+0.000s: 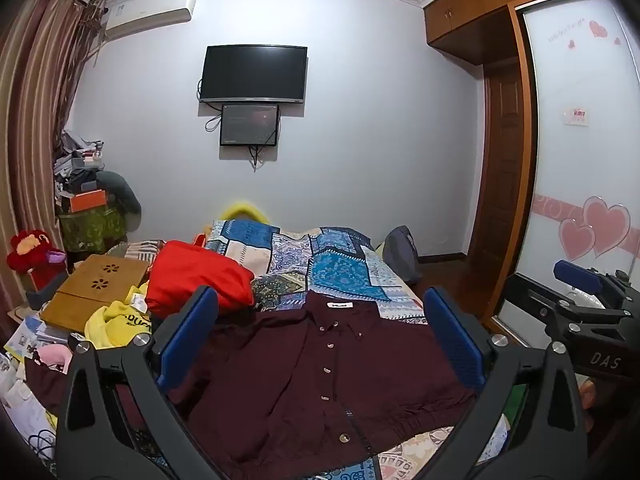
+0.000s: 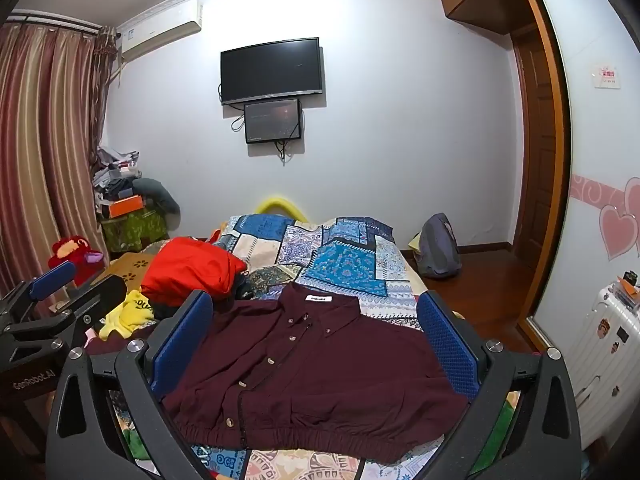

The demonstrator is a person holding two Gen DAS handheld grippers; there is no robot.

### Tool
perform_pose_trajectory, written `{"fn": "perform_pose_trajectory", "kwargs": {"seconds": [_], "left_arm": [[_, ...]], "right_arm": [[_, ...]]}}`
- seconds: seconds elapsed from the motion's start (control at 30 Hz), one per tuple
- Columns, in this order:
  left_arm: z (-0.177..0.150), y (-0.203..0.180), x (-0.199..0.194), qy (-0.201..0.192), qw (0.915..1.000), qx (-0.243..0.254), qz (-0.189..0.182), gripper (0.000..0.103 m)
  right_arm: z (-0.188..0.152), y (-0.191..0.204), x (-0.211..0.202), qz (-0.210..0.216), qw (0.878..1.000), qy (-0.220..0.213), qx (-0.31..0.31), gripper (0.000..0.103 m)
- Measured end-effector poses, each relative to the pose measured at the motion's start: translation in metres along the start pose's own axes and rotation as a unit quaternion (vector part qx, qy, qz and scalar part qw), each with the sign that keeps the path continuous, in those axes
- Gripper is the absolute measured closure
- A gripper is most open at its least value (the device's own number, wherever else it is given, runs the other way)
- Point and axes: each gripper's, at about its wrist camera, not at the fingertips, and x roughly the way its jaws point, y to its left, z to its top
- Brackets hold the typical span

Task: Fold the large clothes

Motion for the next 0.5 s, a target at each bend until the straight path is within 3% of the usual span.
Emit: {"fn": "perform_pose_trajectory", "kwargs": {"seconds": [0.5], "left_arm": [[0.0003,0.0018,0.0031,0.002,1.0000,-0.008,0.004,0.000]], "right_arm": [[0.0012,-0.0002,-0.0003,0.000,1.000,0.000,-0.001,0.001]]}}
